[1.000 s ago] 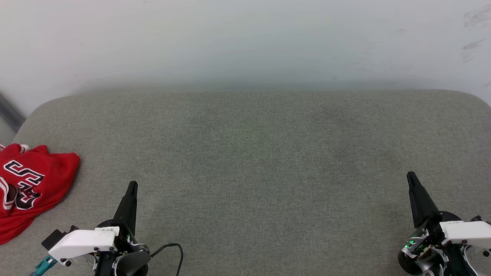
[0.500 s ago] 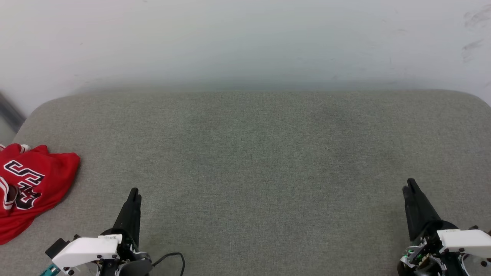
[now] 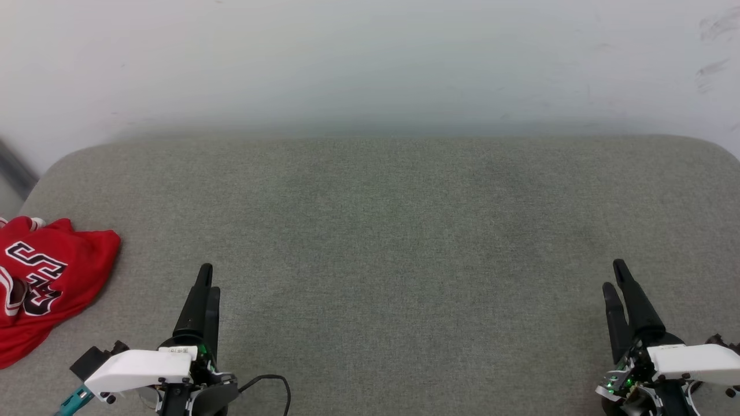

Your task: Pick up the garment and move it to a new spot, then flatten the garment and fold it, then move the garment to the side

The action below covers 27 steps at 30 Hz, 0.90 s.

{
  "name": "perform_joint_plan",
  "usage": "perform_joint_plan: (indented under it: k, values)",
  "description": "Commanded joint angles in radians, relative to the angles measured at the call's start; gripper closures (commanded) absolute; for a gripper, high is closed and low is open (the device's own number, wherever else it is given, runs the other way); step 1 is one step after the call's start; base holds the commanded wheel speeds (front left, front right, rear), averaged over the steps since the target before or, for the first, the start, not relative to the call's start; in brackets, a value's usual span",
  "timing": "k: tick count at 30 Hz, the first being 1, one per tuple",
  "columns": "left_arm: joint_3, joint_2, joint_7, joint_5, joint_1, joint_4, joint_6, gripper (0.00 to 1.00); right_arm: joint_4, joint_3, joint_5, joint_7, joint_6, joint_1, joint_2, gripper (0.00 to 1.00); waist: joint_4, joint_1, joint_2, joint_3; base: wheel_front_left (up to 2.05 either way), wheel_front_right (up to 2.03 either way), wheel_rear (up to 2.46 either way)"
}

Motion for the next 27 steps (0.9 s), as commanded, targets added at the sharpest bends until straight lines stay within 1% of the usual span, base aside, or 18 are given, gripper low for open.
perform_joint_plan:
  k: [1,5,14,27]
  values:
    - [-0.007,0.002,-0.012,0.028,-0.016,-0.034,0.0,0.0,-0.029,0.009,-0.033,-0.013,0.0,-0.01,-0.012,0.0,0.0,0.0,-0.0001,0.0,0.0,0.0,0.0]
    - [-0.02,0.002,-0.03,0.099,-0.013,-0.05,0.0,0.0,-0.04,0.019,-0.104,-0.032,0.0,-0.006,-0.017,0.0,0.0,0.0,-0.0001,-0.001,0.0,0.0,0.0]
    - [-0.053,0.006,-0.067,0.279,-0.008,-0.069,0.0,0.0,-0.079,0.019,-0.288,-0.069,0.0,0.002,-0.005,0.0,0.001,0.0,-0.0001,-0.001,0.0,0.0,0.0]
    - [-0.07,0.019,-0.115,0.559,-0.007,-0.062,0.0,0.0,-0.111,0.017,-0.643,-0.104,0.0,0.009,0.002,0.0,0.0,0.0,-0.0001,-0.001,0.0,0.0,0.0]
